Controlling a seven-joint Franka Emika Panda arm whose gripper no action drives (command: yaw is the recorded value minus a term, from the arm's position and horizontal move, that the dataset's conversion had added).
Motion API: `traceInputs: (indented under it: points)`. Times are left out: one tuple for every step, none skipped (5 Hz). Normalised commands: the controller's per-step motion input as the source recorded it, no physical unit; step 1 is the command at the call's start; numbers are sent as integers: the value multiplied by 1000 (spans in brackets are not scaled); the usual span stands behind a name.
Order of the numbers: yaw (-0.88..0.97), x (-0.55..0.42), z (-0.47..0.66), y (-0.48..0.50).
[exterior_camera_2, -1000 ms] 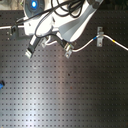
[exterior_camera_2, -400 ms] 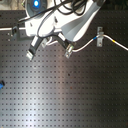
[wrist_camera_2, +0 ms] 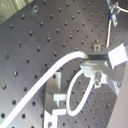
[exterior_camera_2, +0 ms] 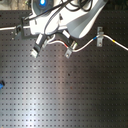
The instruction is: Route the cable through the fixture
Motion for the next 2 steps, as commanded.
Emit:
traceInputs:
  points:
    - [0, -145, -300, -304]
    - [134, -138, 109, -60]
